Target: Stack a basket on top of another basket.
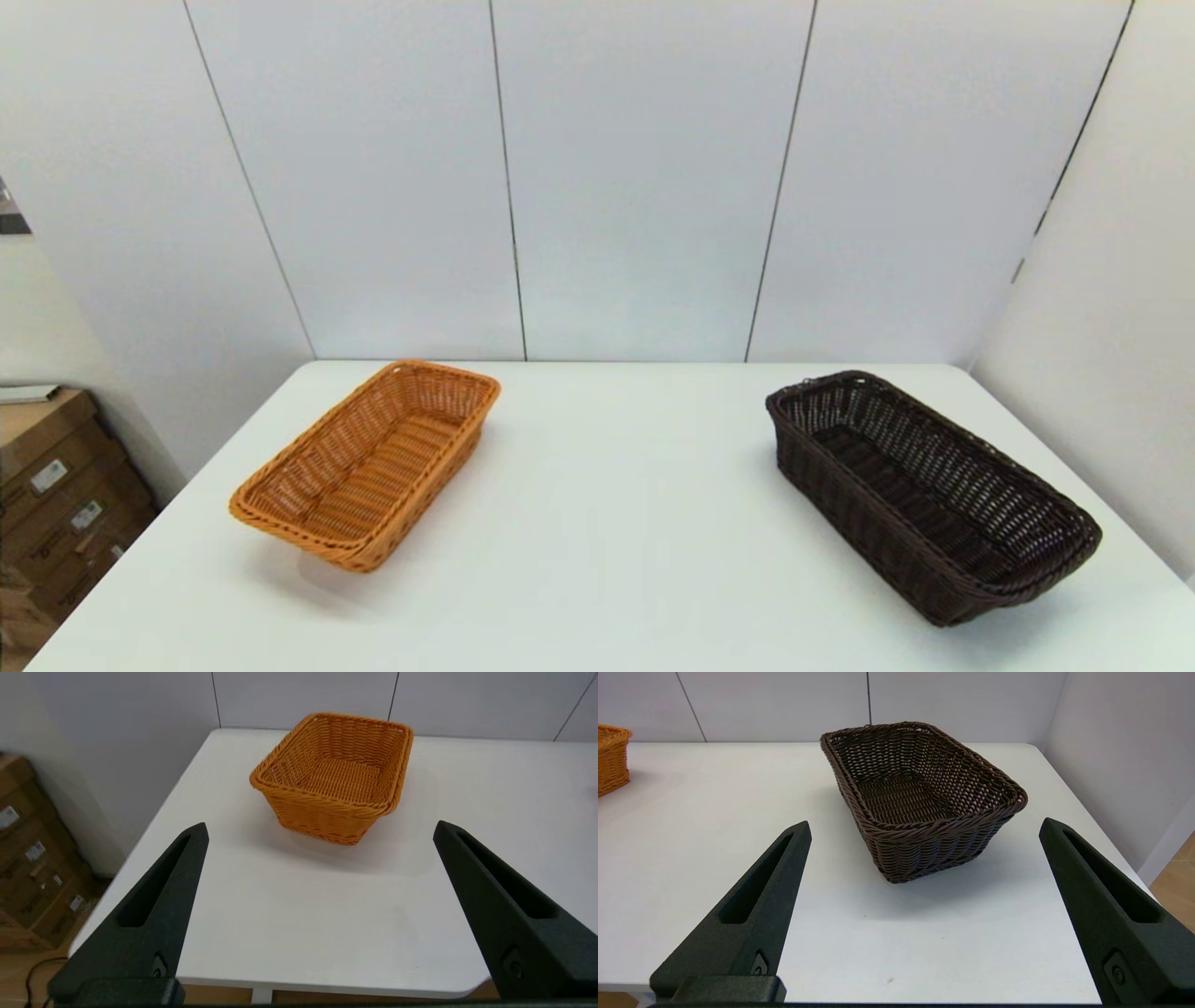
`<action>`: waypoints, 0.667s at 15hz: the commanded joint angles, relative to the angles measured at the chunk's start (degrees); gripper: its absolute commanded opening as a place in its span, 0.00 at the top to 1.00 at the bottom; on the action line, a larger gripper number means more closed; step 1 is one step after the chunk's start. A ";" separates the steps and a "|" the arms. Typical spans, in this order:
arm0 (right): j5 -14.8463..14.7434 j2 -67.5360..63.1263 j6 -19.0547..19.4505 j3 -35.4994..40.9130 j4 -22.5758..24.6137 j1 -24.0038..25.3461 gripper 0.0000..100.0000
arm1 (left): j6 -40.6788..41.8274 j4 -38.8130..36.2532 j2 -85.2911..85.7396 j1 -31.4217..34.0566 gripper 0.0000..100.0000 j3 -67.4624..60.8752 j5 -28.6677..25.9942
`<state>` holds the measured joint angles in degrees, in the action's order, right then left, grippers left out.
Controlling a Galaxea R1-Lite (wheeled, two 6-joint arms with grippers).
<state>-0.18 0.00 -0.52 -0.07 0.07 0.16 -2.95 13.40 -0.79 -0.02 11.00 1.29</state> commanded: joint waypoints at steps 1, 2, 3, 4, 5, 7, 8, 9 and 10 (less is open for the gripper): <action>0.01 0.09 0.00 0.07 0.01 0.02 0.00 | 0.93 21.23 -18.90 -0.06 0.00 21.08 -3.23; 0.01 0.09 0.00 -0.01 0.01 0.02 0.00 | 0.14 25.27 -26.19 0.02 0.00 25.83 -2.96; 0.01 0.09 0.00 -0.01 0.01 0.02 0.00 | -3.03 31.95 -37.09 0.64 0.00 32.25 -2.61; 0.01 0.09 0.00 -0.01 0.01 0.02 0.00 | -7.51 36.26 -45.88 0.90 0.00 37.34 -2.61; 0.01 0.09 0.00 -0.01 0.01 0.02 0.00 | -13.31 39.34 -53.79 0.90 0.00 42.18 -2.61; 0.01 0.09 0.00 -0.01 0.01 0.02 0.00 | -24.74 41.62 -67.76 0.90 0.00 49.56 -2.61; 0.01 0.00 0.00 -0.01 0.01 0.02 0.00 | -30.45 41.62 -74.00 0.90 0.00 52.81 -2.70; 0.01 0.09 0.00 -0.01 0.01 0.02 0.00 | -35.81 41.62 -78.31 0.73 0.00 55.36 -2.79; 0.01 0.09 0.00 0.07 0.01 0.02 0.00 | -41.00 41.53 -81.91 0.55 0.00 57.30 -2.79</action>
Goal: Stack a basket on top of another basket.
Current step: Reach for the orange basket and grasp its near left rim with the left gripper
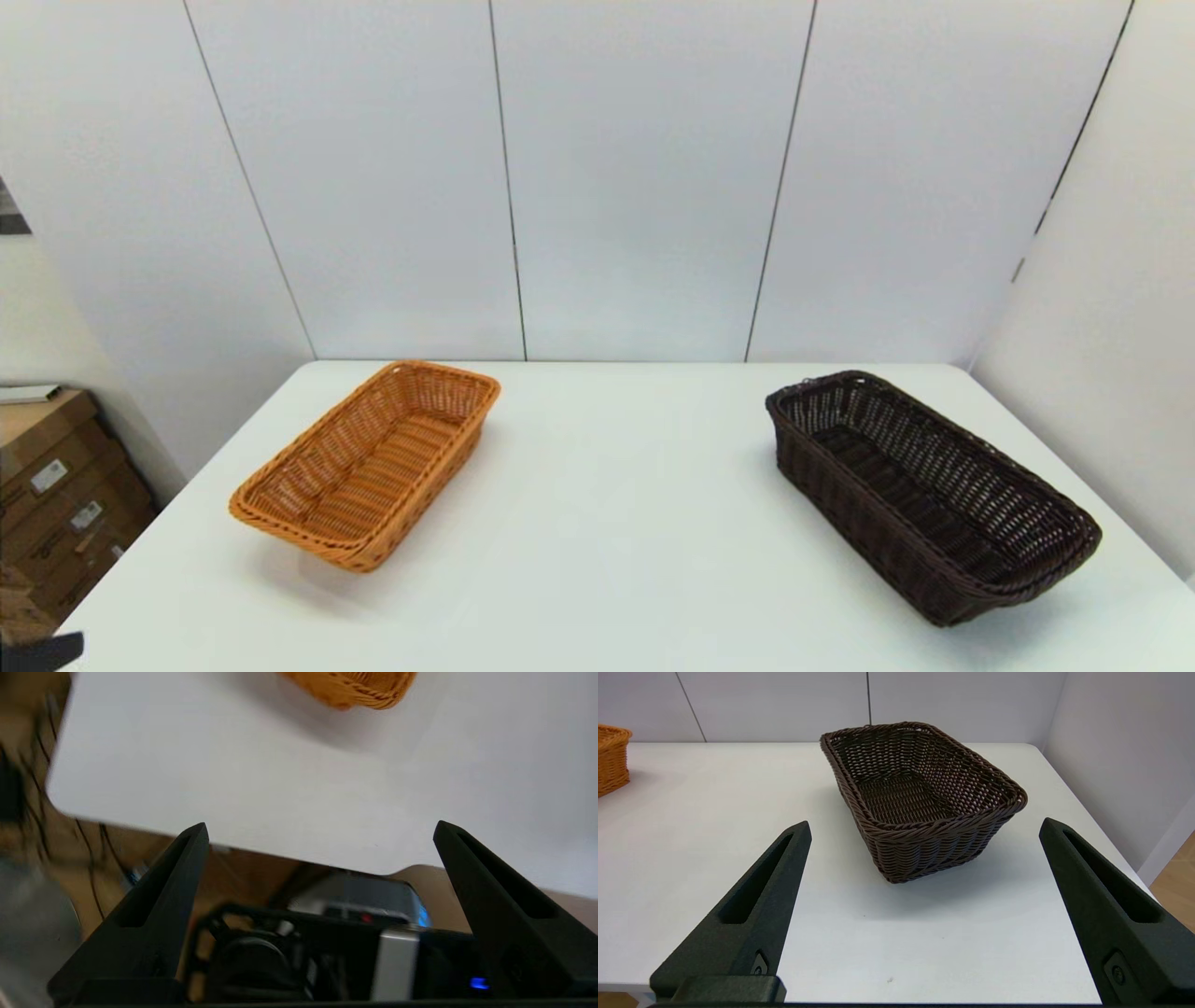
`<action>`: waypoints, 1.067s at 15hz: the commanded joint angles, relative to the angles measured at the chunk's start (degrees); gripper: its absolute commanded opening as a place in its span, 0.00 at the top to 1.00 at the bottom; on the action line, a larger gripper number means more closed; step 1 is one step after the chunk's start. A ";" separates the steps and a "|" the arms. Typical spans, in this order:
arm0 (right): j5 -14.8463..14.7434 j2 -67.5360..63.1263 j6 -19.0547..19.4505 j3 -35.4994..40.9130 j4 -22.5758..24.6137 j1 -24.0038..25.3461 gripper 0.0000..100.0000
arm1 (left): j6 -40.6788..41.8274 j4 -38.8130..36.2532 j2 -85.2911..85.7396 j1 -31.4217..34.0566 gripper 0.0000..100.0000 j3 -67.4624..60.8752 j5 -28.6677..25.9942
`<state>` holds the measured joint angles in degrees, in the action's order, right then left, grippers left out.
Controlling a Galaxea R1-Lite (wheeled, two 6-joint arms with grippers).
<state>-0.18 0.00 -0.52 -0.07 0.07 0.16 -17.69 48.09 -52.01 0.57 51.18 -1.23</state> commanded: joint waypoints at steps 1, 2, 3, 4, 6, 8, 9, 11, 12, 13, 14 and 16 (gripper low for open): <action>0.01 0.09 0.00 -0.01 0.01 0.02 0.00 | -30.91 6.84 -33.95 -0.05 0.00 18.70 -0.26; 0.01 0.09 0.00 -0.01 0.01 0.02 0.00 | -34.17 6.49 -36.50 -0.13 0.00 19.31 -0.35; 0.01 0.09 0.00 -0.01 0.01 0.02 0.00 | -36.28 5.35 -39.14 -0.13 0.00 19.49 -0.35; 0.01 0.09 0.00 -0.01 0.01 0.02 0.00 | -38.21 3.15 -41.25 -0.05 0.00 19.40 -0.18; 0.01 0.09 0.00 0.07 0.01 0.02 0.00 | -41.90 -2.04 -45.82 0.04 0.00 19.40 0.09; 0.01 0.09 0.00 -0.01 0.01 0.02 0.00 | -42.16 -7.05 -49.60 0.04 0.00 18.96 0.09; 0.01 0.09 0.00 0.07 0.01 0.02 0.00 | -42.25 -8.89 -51.09 0.04 0.00 18.96 0.09; 0.01 0.09 0.00 -0.01 0.01 0.02 0.00 | -42.25 -11.71 -52.50 0.04 0.00 18.17 0.00; 0.01 0.09 0.00 -0.01 0.01 0.02 0.00 | -42.25 -13.20 -53.38 0.04 0.00 17.91 0.00; 0.01 0.09 0.00 -0.01 0.01 0.02 0.00 | -42.25 -13.90 -54.69 0.13 0.00 17.29 0.18; 0.01 0.09 0.00 0.07 0.01 0.02 0.00 | -42.25 -14.52 -55.92 0.48 0.00 16.85 0.26; 0.01 0.09 0.00 0.07 0.01 0.02 0.00 | -42.16 -16.80 -56.45 1.36 0.00 14.74 0.26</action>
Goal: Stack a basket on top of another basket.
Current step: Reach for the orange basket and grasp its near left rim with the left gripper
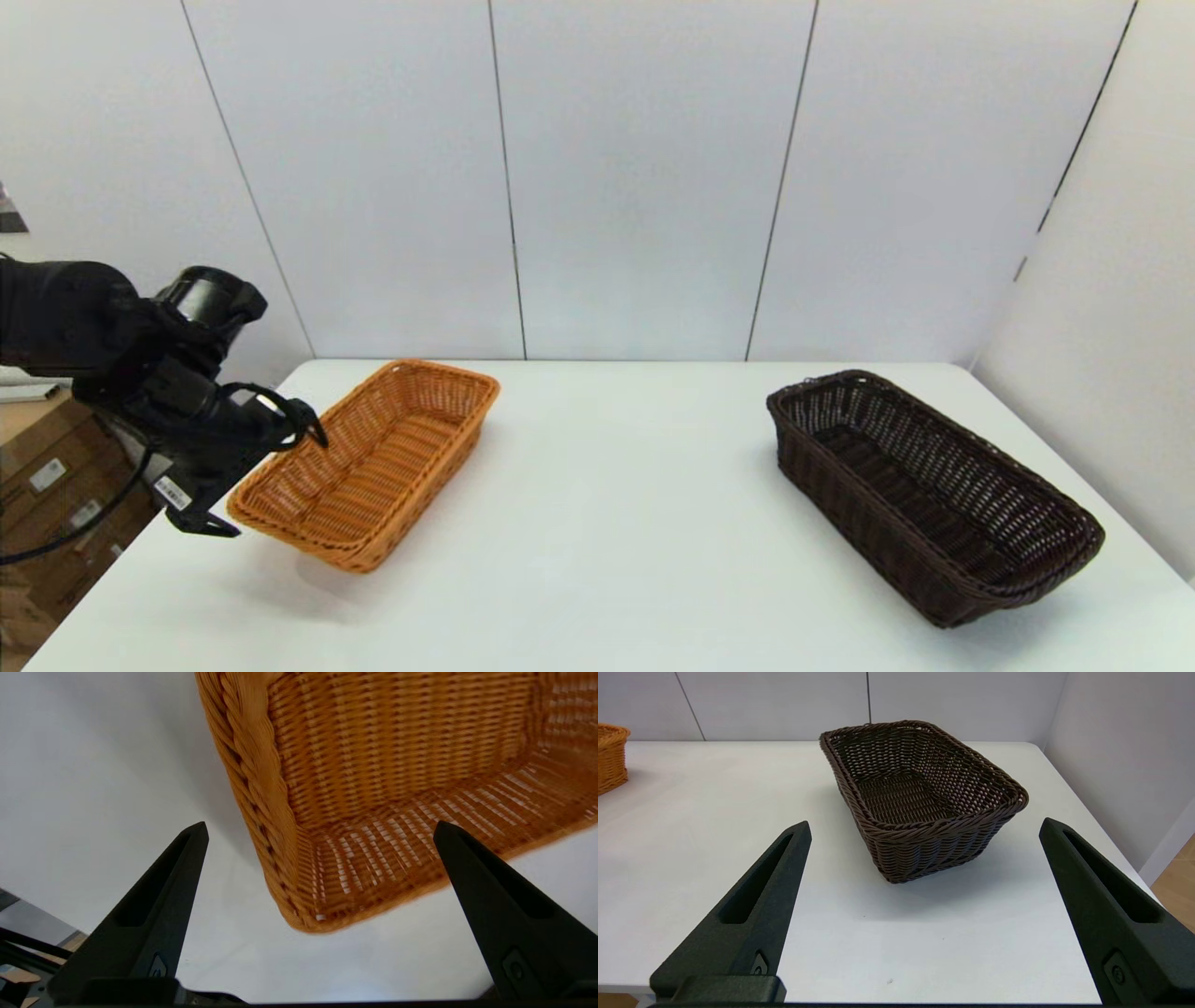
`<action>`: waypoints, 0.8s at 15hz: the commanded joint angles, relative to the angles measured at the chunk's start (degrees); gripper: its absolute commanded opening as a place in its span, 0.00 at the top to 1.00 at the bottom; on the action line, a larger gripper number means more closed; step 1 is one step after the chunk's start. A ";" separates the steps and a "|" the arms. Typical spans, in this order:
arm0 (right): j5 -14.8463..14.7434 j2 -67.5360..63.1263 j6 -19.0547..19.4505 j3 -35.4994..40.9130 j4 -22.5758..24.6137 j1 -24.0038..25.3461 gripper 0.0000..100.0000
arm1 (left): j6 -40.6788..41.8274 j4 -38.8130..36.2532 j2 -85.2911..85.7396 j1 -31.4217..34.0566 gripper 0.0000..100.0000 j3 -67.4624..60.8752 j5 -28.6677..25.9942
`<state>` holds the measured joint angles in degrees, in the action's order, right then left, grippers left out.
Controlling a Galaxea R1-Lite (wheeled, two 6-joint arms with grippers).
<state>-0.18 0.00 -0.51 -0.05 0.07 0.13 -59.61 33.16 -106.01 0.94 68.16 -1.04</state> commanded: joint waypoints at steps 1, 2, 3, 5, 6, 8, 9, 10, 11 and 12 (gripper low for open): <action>0.01 0.09 -0.02 0.05 0.01 0.04 0.00 | -0.24 -3.89 -3.06 1.08 0.00 -3.56 0.07; 0.01 0.09 -0.02 -0.04 0.01 0.04 0.00 | -0.24 -4.86 -3.77 1.08 0.00 -4.26 0.25; 0.01 0.09 -0.02 -0.04 0.01 0.04 0.00 | -0.24 -5.12 -4.12 1.17 0.00 -4.52 0.25; 0.01 0.09 -0.02 -0.04 0.01 0.04 0.00 | -0.24 -6.97 -5.26 1.08 0.00 -6.28 0.25; 0.01 0.09 -0.02 -0.04 0.01 0.04 0.00 | -0.33 -7.76 -5.88 0.99 0.00 -6.90 0.16; 0.01 0.09 -0.02 -0.04 0.01 0.04 0.00 | -0.68 -8.90 -6.49 0.91 0.00 -8.04 0.16; 0.01 0.09 -0.02 -0.04 0.01 0.04 0.00 | -0.94 -8.99 -6.49 0.73 0.00 -8.48 0.07; 0.01 0.09 -0.02 -0.04 0.01 0.04 0.00 | -1.38 -8.99 -6.58 0.64 0.00 -8.57 0.07; 0.01 0.09 -0.02 0.05 0.01 0.04 0.00 | -1.82 -9.08 -6.75 0.20 0.00 -8.74 0.07; 0.01 0.09 -0.02 -0.04 0.01 0.04 0.00 | -2.18 -9.08 -6.75 -0.15 0.00 -8.83 0.07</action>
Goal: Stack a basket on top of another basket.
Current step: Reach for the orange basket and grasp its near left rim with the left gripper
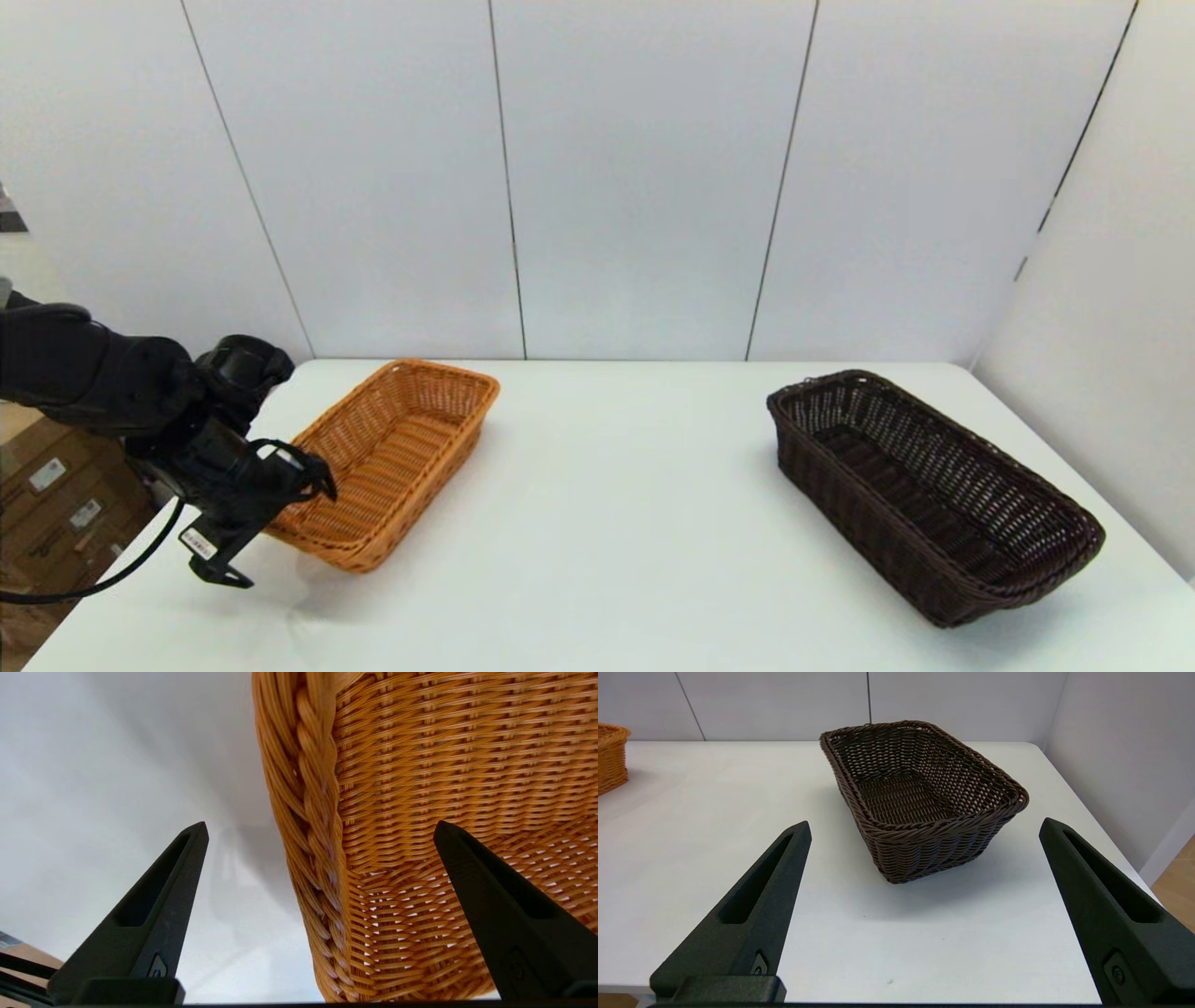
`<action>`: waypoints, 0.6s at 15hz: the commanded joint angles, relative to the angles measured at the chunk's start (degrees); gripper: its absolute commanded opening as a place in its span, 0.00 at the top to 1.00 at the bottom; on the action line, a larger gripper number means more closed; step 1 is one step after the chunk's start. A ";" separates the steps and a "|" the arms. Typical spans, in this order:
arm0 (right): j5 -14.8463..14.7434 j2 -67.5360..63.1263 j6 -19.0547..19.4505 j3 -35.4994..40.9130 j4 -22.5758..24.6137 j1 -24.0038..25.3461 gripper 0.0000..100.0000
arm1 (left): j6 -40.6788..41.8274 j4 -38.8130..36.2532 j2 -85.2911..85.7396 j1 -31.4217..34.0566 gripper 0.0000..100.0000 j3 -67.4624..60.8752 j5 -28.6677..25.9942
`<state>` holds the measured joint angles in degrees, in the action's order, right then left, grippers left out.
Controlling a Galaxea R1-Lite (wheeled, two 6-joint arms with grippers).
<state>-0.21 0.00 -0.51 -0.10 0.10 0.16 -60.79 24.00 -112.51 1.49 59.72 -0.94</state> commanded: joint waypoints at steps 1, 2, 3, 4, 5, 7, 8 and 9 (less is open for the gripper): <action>0.03 0.09 -0.02 0.10 -0.01 0.02 0.00 | -1.61 0.08 -0.26 -1.49 0.00 -0.48 -0.03; 0.03 0.09 -0.02 0.01 -0.01 0.02 0.00 | -2.14 0.08 -0.43 -2.10 0.00 -0.48 -0.03; 0.03 0.09 -0.02 0.01 -0.01 0.02 0.00 | -2.57 0.08 -0.87 -2.54 0.00 -0.48 -0.03; 0.03 0.09 -0.02 0.01 -0.01 0.02 0.00 | -2.93 0.08 -1.22 -2.81 0.00 -0.48 -0.03; 0.03 0.09 -0.02 0.01 -0.01 0.02 0.00 | -2.93 -0.10 -1.58 -2.81 0.00 -0.48 -0.03; 0.03 0.09 -0.02 0.01 -0.01 0.02 0.00 | -2.93 -0.89 -1.75 -2.81 0.00 -1.10 -0.03; 0.03 0.09 -0.02 0.01 -0.01 0.02 0.00 | -2.93 -1.85 -1.93 -2.81 0.00 -1.36 -0.03; 0.03 0.09 -0.02 0.10 -0.01 0.02 0.00 | -2.93 -2.82 -2.45 -2.81 0.00 -1.89 -0.12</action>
<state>-0.18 0.00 -0.51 -0.07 0.07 0.16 -63.33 21.64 -114.41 -1.32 58.37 -0.96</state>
